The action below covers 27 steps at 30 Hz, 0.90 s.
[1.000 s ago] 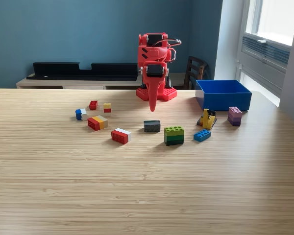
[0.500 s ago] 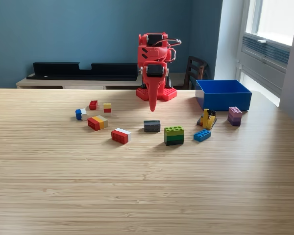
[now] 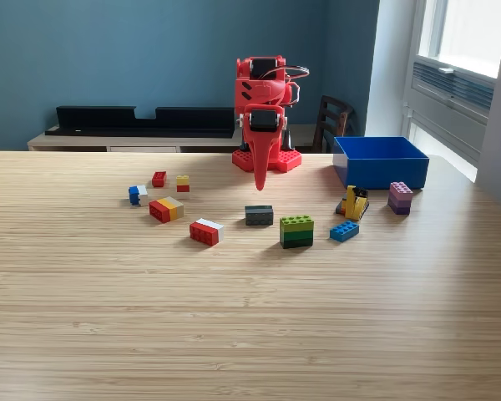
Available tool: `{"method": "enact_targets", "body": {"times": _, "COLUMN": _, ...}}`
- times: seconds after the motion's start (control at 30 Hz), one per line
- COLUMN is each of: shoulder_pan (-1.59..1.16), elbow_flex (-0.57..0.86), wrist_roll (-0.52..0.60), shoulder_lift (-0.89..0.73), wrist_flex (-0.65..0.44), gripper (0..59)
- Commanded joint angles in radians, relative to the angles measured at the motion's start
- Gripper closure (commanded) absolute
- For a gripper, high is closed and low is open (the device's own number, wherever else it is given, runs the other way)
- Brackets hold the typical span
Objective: Grasp a lego block and put it in the bin.
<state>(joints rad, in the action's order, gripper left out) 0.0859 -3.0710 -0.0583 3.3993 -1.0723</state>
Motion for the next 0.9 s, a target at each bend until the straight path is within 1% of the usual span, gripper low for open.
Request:
{"method": "enact_targets", "body": {"times": 0.03, "shoulder_pan": 0.003, "elbow_flex": 0.006, "wrist_roll": -0.002, "shoulder_lift": 0.014, "wrist_flex": 0.015, "gripper": 58.5}}
{"method": "enact_targets", "body": {"times": 0.9, "shoulder_pan": 0.002, "elbow_flex": 0.006, "wrist_roll": -0.008, "shoulder_lift": 0.014, "wrist_flex": 0.015, "gripper": 58.5}}
